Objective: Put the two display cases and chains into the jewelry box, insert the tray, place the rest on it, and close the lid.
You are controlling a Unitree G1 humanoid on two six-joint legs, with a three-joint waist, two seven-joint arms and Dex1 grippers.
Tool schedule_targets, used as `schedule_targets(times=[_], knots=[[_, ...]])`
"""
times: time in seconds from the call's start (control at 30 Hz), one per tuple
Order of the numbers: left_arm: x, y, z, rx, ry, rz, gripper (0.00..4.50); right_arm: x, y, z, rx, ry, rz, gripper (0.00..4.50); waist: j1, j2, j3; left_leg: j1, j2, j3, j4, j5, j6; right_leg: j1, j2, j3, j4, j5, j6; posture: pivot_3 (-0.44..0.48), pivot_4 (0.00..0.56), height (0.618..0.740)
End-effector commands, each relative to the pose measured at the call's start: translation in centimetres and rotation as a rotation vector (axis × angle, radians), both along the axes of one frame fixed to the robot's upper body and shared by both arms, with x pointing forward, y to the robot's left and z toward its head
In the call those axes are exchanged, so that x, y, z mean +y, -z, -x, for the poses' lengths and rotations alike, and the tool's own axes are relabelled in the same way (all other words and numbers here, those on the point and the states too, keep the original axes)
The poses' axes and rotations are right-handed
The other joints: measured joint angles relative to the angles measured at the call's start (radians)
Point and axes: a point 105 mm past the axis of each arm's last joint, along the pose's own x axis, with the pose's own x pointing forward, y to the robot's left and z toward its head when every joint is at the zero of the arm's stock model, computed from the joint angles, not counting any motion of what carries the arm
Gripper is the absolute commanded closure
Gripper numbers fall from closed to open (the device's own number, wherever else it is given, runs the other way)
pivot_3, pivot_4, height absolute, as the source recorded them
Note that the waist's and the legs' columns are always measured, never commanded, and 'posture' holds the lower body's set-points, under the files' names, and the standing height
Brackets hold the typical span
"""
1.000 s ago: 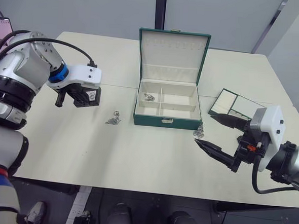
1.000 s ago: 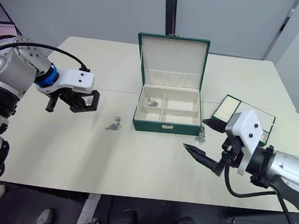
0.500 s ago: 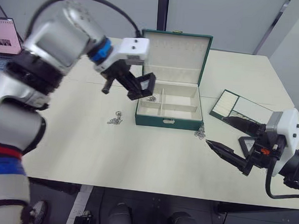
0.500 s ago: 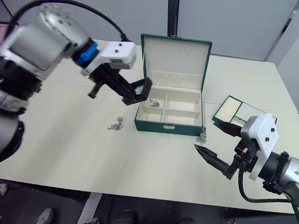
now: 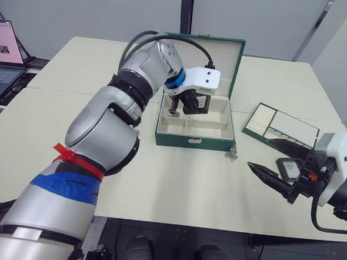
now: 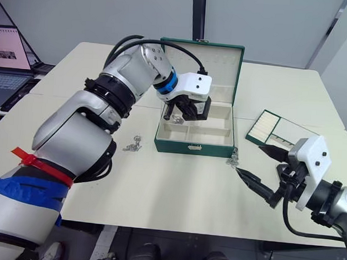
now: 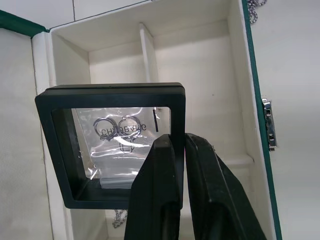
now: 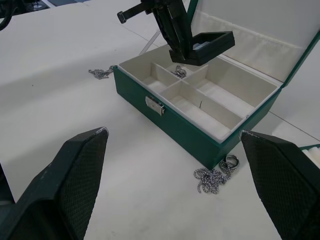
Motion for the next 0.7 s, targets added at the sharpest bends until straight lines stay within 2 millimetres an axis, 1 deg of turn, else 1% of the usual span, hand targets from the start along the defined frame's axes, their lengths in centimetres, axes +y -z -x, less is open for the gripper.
schedule_targets(times=[0.03, 0.2, 0.3, 0.5, 0.7], knots=[[-1.3, -1.3, -0.4, -0.069, 0.005, 0.091, 4.46, 0.0, -1.1, 0.8, -0.057, 0.019, 0.011, 0.00, 0.002, 0.000, 0.000, 0.000, 0.000, 0.000, 0.000, 0.000, 0.000, 0.000, 0.000, 0.000, 0.000, 0.000, 0.000, 0.000, 0.150, 0.737], [-2.2, -0.7, -0.7, -0.078, -0.006, 0.171, 4.46, -0.5, -1.2, 1.6, -0.065, 0.060, 0.022, 0.00, 0.003, 0.000, 0.000, 0.000, -0.001, -0.001, 0.000, 0.000, -0.001, 0.001, 0.000, 0.000, 0.000, 0.000, 0.000, 0.000, 0.150, 0.737], [-2.6, 0.0, -0.7, -0.077, -0.005, 0.179, 4.46, -0.7, -1.2, 2.0, -0.063, 0.078, 0.028, 0.00, 0.003, 0.000, 0.000, 0.000, -0.001, -0.001, 0.000, 0.000, -0.001, 0.002, 0.000, -0.001, 0.000, 0.000, 0.000, 0.000, 0.150, 0.737], [-2.7, 1.6, -1.5, -0.128, -0.043, 0.166, 4.46, -0.9, -1.3, 2.7, -0.053, 0.095, 0.033, 0.00, 0.003, 0.000, 0.000, 0.001, -0.001, -0.002, 0.000, 0.001, -0.001, 0.003, 0.000, -0.001, 0.000, 0.000, 0.000, 0.000, 0.150, 0.737], [-2.7, 2.5, -2.1, -0.176, -0.081, 0.170, 4.46, -0.9, -1.3, 3.0, -0.042, 0.102, 0.030, 0.00, 0.003, 0.000, 0.000, 0.001, -0.001, -0.002, 0.000, 0.001, -0.001, 0.003, 0.000, -0.001, 0.000, 0.000, 0.000, 0.000, 0.150, 0.737]])
